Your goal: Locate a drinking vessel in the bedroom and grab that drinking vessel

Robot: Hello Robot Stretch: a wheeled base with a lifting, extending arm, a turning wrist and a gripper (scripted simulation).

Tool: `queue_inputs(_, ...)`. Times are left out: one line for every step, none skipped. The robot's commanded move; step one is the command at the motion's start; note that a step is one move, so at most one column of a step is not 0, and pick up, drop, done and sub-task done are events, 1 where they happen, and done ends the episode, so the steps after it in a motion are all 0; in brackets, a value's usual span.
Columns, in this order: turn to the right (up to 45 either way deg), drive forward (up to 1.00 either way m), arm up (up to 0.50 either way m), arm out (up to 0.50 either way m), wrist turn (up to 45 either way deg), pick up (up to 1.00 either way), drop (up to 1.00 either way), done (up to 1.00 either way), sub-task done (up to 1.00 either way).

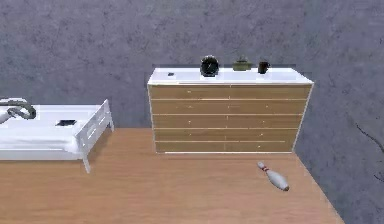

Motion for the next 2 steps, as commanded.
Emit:
queue_inputs(0.0,0.85,0.00,0.00,0.0,0.00,0.00,0.00,0.00)
queue_inputs(39.0,0.00,0.00,0.00,0.0,0.00,0.00,0.00,0.00)
